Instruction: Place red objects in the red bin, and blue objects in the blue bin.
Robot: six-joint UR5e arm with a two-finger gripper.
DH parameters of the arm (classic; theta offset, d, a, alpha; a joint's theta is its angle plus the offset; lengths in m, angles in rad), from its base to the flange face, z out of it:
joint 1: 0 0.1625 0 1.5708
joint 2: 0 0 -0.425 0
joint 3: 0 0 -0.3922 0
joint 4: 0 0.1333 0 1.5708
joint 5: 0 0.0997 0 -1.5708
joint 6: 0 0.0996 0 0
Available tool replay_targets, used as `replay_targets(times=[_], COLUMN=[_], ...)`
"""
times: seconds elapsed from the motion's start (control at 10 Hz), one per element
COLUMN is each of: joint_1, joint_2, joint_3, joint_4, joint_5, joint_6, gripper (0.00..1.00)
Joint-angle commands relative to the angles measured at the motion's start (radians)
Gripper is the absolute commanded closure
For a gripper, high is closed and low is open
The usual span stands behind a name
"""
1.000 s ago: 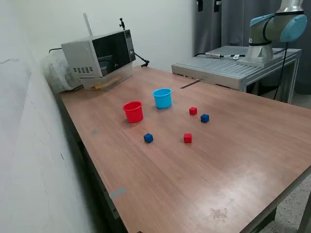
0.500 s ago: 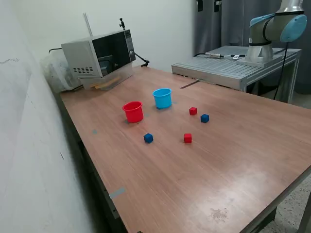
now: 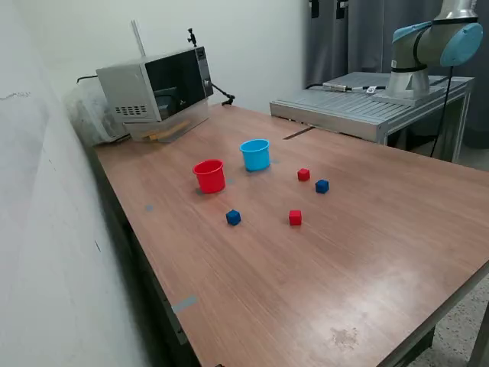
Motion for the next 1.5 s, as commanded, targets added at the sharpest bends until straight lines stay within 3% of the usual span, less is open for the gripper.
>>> replay_targets(times=[0.0,1.4], joint_1=[0.0,-0.023], joint_2=[0.0,0.001], joint_3=[0.0,0.011], joint_4=[0.0,-0.009], joint_5=[0.0,-0.005], joint_6=[0.0,-0.001], gripper=[0.0,0.0])
